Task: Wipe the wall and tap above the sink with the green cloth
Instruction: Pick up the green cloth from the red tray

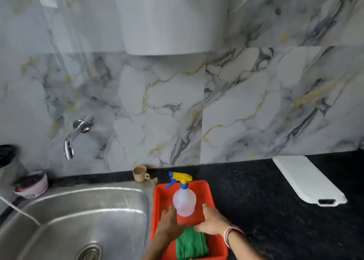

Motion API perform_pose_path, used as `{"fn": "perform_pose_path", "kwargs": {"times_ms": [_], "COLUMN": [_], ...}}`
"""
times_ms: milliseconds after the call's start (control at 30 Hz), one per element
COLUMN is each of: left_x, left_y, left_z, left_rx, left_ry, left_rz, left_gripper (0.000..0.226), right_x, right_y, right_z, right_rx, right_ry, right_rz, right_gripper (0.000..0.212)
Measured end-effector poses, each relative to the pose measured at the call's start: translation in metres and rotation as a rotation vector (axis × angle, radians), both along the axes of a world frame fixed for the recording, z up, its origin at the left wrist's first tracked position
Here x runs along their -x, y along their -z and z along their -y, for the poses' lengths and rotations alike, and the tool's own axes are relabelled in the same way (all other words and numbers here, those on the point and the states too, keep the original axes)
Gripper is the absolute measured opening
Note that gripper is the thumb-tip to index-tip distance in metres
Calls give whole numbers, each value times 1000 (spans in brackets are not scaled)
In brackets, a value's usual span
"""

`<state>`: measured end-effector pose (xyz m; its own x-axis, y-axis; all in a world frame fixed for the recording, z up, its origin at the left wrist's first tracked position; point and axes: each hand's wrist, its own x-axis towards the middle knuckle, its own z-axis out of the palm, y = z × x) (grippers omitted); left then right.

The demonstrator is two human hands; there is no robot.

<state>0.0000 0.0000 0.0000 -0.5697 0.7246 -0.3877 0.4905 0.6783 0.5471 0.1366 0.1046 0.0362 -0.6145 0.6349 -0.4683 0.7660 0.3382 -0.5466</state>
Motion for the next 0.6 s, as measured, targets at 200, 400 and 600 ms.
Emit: {"fn": "perform_pose_path", "kwargs": {"times_ms": [200,400,600], "left_x": [-14,-11,13], "left_y": [37,39,-3], "left_z": [5,11,37], "left_rx": [162,24,-392], "left_ry": [-179,-416,-339], "left_rz": [220,565,1095], "left_gripper": [72,33,48], "right_x": [2,-4,-15], "right_y": [47,68,38], "right_z": [11,16,9], "right_rx": [90,69,495], "right_ry": [51,163,310], "right_rz": [68,-21,-463], "right_gripper": [99,96,45]}}
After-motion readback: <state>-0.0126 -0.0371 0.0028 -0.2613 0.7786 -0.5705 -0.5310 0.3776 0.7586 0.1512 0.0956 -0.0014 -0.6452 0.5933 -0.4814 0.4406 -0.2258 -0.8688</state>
